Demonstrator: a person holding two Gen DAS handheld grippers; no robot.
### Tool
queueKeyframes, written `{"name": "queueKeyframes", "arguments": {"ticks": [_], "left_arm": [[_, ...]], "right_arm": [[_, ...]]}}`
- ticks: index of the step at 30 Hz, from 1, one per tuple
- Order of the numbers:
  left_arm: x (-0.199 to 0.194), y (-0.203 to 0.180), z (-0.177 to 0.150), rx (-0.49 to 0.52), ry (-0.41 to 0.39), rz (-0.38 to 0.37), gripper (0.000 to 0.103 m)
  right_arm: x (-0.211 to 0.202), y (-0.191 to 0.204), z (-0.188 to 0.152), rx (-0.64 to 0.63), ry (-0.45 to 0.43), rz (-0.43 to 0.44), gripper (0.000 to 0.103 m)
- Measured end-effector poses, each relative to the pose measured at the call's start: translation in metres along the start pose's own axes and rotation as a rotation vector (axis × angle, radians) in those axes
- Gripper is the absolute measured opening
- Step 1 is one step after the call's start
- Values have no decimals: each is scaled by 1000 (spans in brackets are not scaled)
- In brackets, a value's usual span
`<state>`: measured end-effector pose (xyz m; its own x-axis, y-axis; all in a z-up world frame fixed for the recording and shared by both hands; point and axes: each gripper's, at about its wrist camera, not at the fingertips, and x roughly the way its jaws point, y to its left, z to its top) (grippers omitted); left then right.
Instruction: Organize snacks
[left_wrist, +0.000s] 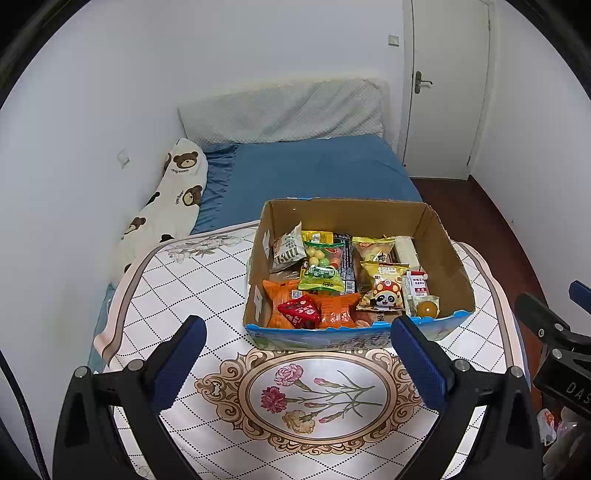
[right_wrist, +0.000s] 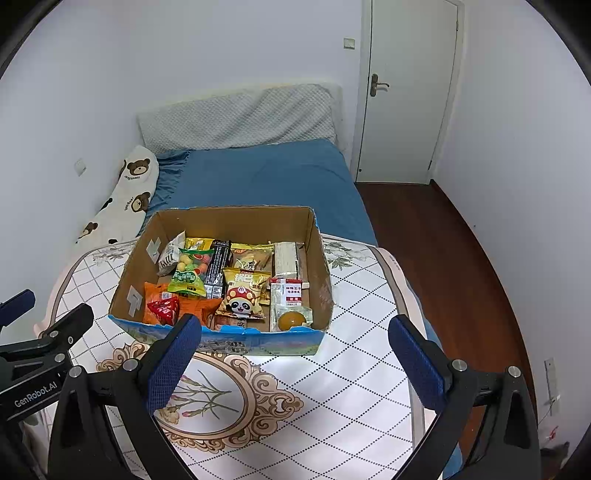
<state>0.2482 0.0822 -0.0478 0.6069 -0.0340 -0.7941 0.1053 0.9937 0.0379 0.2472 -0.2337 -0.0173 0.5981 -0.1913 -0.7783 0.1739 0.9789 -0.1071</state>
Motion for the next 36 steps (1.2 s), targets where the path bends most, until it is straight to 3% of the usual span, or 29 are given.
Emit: {"name": "queueKeyframes", "arguments": {"ticks": [36], "left_arm": [[-6, -3, -2, 14, -14, -17, 102]], "right_arm": [[-5, -6, 2, -1, -3, 3, 103]]}}
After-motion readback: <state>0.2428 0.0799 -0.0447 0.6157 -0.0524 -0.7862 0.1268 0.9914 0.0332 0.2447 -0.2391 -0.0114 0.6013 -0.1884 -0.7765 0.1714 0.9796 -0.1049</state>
